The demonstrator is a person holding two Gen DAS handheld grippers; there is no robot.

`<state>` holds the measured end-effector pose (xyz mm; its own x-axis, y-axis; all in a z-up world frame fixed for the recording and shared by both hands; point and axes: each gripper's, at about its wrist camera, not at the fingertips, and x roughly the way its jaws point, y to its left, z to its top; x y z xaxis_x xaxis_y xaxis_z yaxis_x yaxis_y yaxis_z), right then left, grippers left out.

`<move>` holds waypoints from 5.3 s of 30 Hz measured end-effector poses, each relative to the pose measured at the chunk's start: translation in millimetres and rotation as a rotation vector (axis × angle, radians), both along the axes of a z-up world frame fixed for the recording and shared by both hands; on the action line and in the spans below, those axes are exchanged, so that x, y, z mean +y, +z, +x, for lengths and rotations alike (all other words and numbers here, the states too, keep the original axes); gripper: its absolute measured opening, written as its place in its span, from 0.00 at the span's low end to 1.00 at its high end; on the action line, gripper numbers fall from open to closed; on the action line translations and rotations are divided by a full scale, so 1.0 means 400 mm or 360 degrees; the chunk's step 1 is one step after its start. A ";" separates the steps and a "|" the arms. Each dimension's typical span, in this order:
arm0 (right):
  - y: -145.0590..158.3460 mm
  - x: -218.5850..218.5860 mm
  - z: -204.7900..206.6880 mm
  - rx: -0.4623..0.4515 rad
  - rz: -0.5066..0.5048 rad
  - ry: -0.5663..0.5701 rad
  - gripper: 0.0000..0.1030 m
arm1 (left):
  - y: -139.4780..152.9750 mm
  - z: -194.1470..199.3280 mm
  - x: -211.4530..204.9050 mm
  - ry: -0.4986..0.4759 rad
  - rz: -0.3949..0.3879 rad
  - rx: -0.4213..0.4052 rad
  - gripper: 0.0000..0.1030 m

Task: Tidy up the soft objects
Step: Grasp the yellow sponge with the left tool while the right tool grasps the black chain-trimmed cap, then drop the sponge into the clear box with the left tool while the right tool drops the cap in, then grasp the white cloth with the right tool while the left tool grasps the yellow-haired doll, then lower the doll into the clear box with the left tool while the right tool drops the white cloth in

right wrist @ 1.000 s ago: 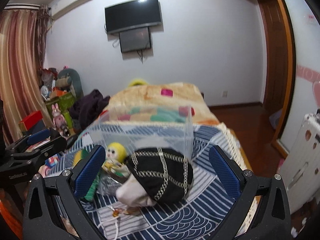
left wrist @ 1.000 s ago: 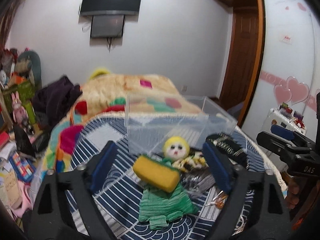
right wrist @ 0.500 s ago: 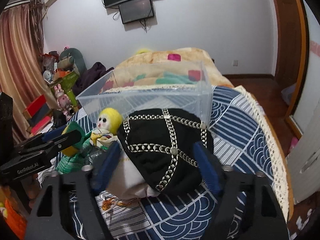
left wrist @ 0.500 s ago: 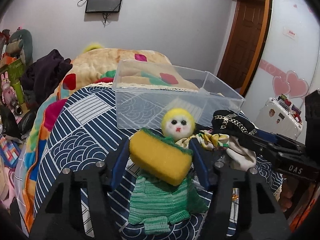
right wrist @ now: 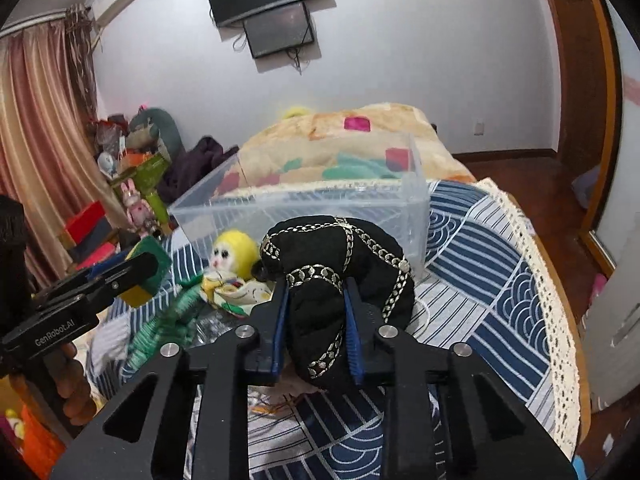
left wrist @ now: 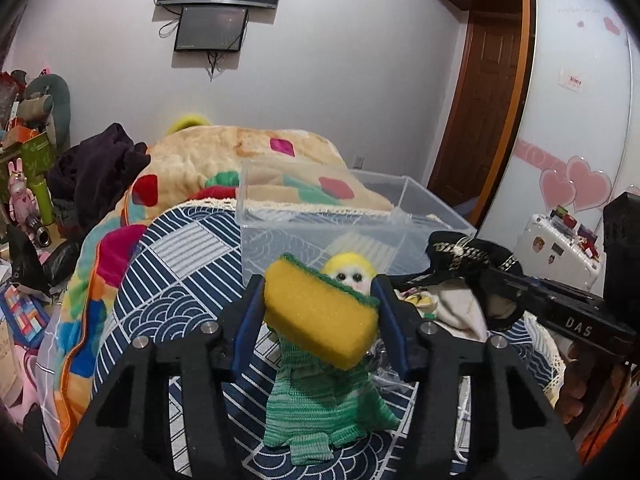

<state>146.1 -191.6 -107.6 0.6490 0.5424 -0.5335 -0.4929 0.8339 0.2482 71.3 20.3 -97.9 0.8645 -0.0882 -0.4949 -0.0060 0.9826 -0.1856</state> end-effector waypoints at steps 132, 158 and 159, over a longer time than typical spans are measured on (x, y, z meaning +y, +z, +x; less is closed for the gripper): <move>-0.012 -0.007 0.015 0.0005 -0.0095 0.0042 0.08 | 0.014 0.159 -0.047 -0.0236 0.0161 0.0214 0.42; 0.215 0.098 0.157 -0.0490 -0.0081 -0.0119 0.09 | 0.094 0.259 0.055 -0.0032 0.0204 0.0124 0.42; 0.209 0.106 0.161 -0.0489 -0.0090 -0.0115 0.09 | 0.087 0.269 0.053 -0.0037 0.0212 0.0140 0.42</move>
<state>210.5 -149.2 -23.9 0.8203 0.4639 -0.3347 -0.4764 0.8779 0.0492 178.9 41.6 -63.2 0.8159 -0.0359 -0.5771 0.0063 0.9986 -0.0532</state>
